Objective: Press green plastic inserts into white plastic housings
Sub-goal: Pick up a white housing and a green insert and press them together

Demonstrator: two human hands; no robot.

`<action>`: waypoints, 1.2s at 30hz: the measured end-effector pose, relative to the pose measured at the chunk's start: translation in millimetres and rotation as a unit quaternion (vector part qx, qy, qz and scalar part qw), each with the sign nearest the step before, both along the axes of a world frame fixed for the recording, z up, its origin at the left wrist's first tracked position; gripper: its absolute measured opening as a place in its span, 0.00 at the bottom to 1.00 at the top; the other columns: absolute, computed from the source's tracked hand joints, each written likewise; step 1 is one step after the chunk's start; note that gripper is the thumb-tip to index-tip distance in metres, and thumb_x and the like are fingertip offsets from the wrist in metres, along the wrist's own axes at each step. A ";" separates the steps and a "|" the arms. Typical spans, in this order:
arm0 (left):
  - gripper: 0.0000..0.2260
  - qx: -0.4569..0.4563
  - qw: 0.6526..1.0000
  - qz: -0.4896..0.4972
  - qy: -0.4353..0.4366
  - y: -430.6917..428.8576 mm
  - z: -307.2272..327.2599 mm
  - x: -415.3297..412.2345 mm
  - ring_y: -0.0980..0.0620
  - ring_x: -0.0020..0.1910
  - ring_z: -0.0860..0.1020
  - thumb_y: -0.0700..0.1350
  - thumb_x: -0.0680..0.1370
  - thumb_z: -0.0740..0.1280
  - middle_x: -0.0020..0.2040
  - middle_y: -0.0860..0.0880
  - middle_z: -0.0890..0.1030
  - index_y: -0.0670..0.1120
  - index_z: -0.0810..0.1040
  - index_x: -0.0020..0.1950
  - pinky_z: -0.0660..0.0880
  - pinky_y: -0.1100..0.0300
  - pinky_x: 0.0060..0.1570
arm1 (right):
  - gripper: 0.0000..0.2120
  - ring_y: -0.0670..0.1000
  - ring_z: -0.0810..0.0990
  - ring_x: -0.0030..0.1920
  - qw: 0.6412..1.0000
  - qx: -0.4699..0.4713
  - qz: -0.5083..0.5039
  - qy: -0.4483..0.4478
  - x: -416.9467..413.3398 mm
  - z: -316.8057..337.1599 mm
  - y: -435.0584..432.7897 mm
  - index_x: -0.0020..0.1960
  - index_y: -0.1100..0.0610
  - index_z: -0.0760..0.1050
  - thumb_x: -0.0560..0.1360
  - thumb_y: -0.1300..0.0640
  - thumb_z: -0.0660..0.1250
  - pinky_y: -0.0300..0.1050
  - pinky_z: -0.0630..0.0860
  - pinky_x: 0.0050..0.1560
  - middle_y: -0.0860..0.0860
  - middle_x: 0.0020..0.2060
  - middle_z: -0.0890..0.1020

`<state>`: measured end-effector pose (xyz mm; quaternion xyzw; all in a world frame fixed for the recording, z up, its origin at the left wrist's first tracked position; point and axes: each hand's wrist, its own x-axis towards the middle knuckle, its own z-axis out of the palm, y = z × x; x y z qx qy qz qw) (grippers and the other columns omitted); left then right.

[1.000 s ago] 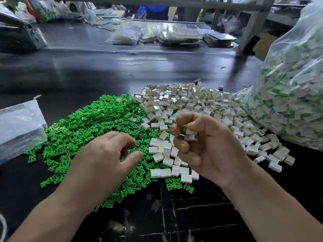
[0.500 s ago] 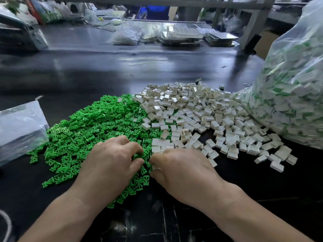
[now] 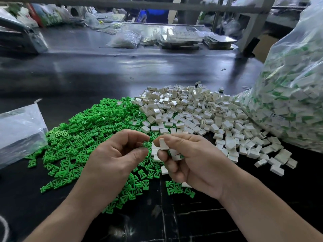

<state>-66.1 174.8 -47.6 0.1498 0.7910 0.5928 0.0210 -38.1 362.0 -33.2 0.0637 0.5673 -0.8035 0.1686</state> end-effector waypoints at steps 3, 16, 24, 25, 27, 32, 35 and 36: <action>0.09 0.110 0.993 -0.007 -0.046 4.4 2.6 1.8 0.52 0.39 0.83 0.50 0.66 0.75 0.41 0.47 0.85 0.53 0.82 0.45 0.78 0.64 0.37 | 0.06 0.46 0.73 0.28 0.999 -0.046 0.025 0.005 0.9 0.6 1.0 0.54 0.62 0.78 0.81 0.61 0.64 0.37 0.70 0.23 0.55 0.37 0.81; 0.03 0.267 0.949 -0.053 -0.159 7.7 7.2 4.2 0.49 0.30 0.78 0.41 0.69 0.70 0.34 0.43 0.80 0.49 0.82 0.38 0.75 0.59 0.27 | 0.06 0.46 0.69 0.26 0.993 -0.113 0.018 0.009 0.3 0.0 0.5 0.41 0.57 0.78 0.75 0.58 0.68 0.35 0.65 0.20 0.53 0.35 0.76; 0.03 0.272 0.948 -0.056 -0.154 10.2 7.7 7.2 0.47 0.31 0.80 0.42 0.69 0.70 0.37 0.39 0.83 0.49 0.83 0.38 0.75 0.60 0.26 | 0.04 0.47 0.74 0.27 0.995 -0.100 0.000 0.009 0.5 1.3 -1.1 0.46 0.58 0.85 0.72 0.62 0.73 0.37 0.69 0.21 0.56 0.36 0.80; 0.02 0.271 0.950 -0.054 -0.147 10.0 7.2 6.9 0.48 0.31 0.80 0.43 0.70 0.70 0.38 0.40 0.83 0.48 0.83 0.39 0.75 0.60 0.26 | 0.04 0.47 0.74 0.27 0.996 -0.092 -0.001 0.017 0.9 1.3 -1.5 0.46 0.59 0.83 0.72 0.62 0.73 0.37 0.69 0.21 0.56 0.37 0.81; 0.02 0.263 0.954 -0.047 -0.133 9.7 6.4 6.9 0.48 0.32 0.80 0.45 0.70 0.71 0.38 0.40 0.83 0.48 0.83 0.40 0.75 0.61 0.27 | 0.04 0.46 0.74 0.27 0.997 -0.062 0.003 0.038 1.7 -0.1 -2.3 0.47 0.59 0.80 0.73 0.60 0.72 0.37 0.70 0.21 0.55 0.37 0.81; 0.03 0.246 0.962 -0.042 -0.112 10.0 5.1 7.6 0.48 0.33 0.79 0.46 0.71 0.70 0.39 0.40 0.82 0.47 0.82 0.41 0.74 0.61 0.28 | 0.01 0.47 0.74 0.27 0.995 -0.009 0.010 0.101 2.7 -2.8 -5.0 0.47 0.58 0.80 0.76 0.60 0.70 0.38 0.71 0.22 0.54 0.36 0.80; 0.04 0.249 0.962 -0.037 -0.105 11.3 5.2 7.9 0.48 0.32 0.79 0.47 0.71 0.70 0.39 0.41 0.82 0.48 0.82 0.41 0.74 0.61 0.28 | 0.02 0.46 0.75 0.28 0.993 -0.012 0.003 0.116 3.3 -2.2 -5.2 0.45 0.55 0.83 0.74 0.59 0.72 0.39 0.72 0.22 0.54 0.37 0.80; 0.04 0.250 0.962 -0.035 -0.103 11.4 5.4 8.1 0.48 0.32 0.79 0.47 0.72 0.70 0.39 0.41 0.82 0.48 0.82 0.41 0.74 0.61 0.28 | 0.02 0.46 0.75 0.28 0.993 -0.014 0.002 0.118 3.2 -2.1 -5.0 0.46 0.54 0.84 0.74 0.58 0.73 0.39 0.72 0.23 0.53 0.37 0.80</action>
